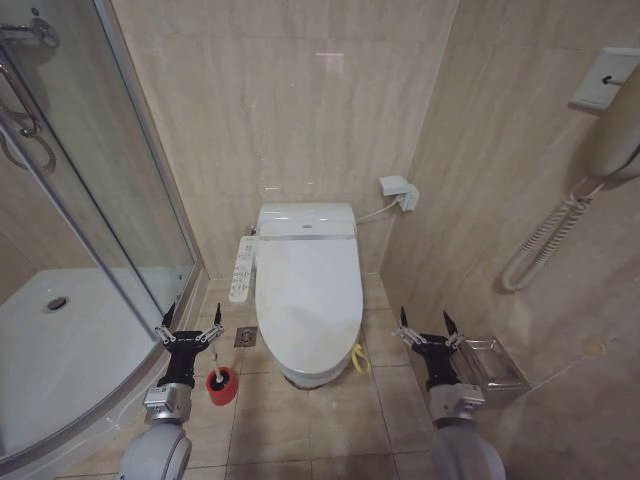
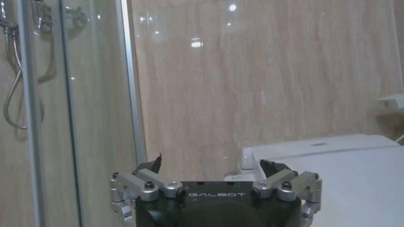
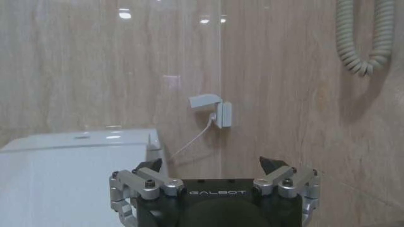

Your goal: Open the toilet lid, clean the toilet bowl with a toilet brush, close the toilet lid, and flush.

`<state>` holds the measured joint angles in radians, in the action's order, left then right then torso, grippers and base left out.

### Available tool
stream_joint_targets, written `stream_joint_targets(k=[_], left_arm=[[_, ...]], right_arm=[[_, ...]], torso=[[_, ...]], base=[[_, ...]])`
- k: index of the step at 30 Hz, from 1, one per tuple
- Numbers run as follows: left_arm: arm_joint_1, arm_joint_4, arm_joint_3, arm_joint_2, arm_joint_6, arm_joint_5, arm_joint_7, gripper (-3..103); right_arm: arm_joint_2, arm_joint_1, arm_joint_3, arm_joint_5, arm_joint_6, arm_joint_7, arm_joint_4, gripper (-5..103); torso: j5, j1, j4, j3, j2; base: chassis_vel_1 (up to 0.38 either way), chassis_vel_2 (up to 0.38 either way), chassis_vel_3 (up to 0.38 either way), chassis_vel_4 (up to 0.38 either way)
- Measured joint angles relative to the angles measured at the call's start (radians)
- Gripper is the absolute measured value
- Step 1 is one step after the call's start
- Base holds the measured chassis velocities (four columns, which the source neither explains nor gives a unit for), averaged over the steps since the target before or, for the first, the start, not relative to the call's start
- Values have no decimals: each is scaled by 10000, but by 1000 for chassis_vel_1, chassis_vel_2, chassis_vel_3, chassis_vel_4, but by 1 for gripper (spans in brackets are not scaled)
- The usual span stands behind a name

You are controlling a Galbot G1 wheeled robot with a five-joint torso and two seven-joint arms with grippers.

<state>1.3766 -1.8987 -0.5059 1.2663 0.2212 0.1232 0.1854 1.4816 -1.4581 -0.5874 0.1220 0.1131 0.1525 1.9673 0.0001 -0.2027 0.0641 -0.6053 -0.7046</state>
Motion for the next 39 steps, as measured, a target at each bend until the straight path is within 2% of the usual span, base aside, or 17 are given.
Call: stream_joint_targets(k=[6,11,18,28,39], left_arm=[[-3,0,0,0,0,0,0,100],[-1,0,0,0,0,0,0,100],[1,0,0,0,0,0,0,100],[0,0,0,0,0,0,0,100],[-1,0,0,0,0,0,0,100]], right_arm=[[-240,-265,244,-334,0,5,-333,100],[-498,-698,1059,-643,-168,340,-1073,100],[-467,-775,1746,-984,-167,477,-1973,100],[-184,242,1936,-1288,46,591,-3683,100],[-204,1498,1797,-1396,354,735,-5357,100]], torso=[[-1,-7,-1,-2,2],[0,-3,1,-1,1],[-1,0,0,0,0],[0,-2,-1,-1,0],[0,-3,0,-1,1]], base=[[-53,80,66,-69],[0,0,0,0],[0,0,0,0],[0,0,0,0],[0,0,0,0]])
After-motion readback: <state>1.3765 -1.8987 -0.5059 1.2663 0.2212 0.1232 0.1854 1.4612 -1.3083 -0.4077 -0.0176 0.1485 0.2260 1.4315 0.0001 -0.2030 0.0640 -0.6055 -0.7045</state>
